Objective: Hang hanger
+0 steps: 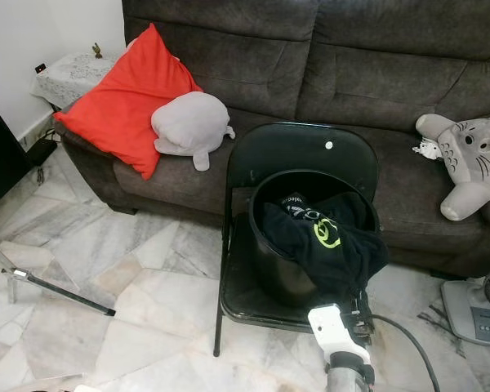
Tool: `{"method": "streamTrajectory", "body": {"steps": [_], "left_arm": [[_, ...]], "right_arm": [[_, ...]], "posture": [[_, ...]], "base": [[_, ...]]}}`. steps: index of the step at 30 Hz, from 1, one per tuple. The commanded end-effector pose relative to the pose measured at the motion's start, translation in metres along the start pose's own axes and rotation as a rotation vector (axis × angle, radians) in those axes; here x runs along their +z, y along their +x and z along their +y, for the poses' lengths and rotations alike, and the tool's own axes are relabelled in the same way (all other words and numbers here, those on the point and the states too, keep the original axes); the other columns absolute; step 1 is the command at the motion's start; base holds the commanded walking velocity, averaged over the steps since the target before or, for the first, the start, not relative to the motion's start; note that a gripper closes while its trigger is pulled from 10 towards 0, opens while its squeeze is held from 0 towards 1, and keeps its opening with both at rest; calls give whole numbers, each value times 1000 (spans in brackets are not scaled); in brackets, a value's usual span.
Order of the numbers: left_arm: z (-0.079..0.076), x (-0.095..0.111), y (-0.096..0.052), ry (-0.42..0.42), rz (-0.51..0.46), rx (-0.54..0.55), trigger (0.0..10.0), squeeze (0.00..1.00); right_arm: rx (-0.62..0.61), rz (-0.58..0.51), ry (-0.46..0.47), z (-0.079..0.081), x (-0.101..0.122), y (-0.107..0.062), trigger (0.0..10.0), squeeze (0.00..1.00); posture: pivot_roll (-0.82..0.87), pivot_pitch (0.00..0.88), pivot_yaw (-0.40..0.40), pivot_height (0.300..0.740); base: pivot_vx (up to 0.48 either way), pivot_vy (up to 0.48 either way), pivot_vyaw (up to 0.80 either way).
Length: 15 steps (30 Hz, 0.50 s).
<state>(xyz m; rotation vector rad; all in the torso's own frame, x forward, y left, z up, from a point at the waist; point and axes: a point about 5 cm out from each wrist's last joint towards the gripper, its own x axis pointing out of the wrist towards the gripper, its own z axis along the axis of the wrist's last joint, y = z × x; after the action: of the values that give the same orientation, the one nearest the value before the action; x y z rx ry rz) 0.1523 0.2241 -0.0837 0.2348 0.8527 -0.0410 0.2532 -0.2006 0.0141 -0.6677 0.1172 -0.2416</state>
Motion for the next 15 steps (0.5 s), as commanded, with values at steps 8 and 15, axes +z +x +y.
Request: {"method": "streamTrajectory", "body": {"steps": [8, 15], "left_arm": [[1, -16, -5, 16, 70, 2, 10000, 0], [0, -17, -5, 17, 75, -4, 10000, 0]], "right_arm": [[-14, 11, 3, 2, -2, 1, 0, 0], [-52, 92, 5, -3, -16, -3, 10000, 0]], "posture": [[-94, 135, 0, 740], [-99, 133, 0, 740]], "base": [[0, 0, 0], [0, 0, 0]]}}
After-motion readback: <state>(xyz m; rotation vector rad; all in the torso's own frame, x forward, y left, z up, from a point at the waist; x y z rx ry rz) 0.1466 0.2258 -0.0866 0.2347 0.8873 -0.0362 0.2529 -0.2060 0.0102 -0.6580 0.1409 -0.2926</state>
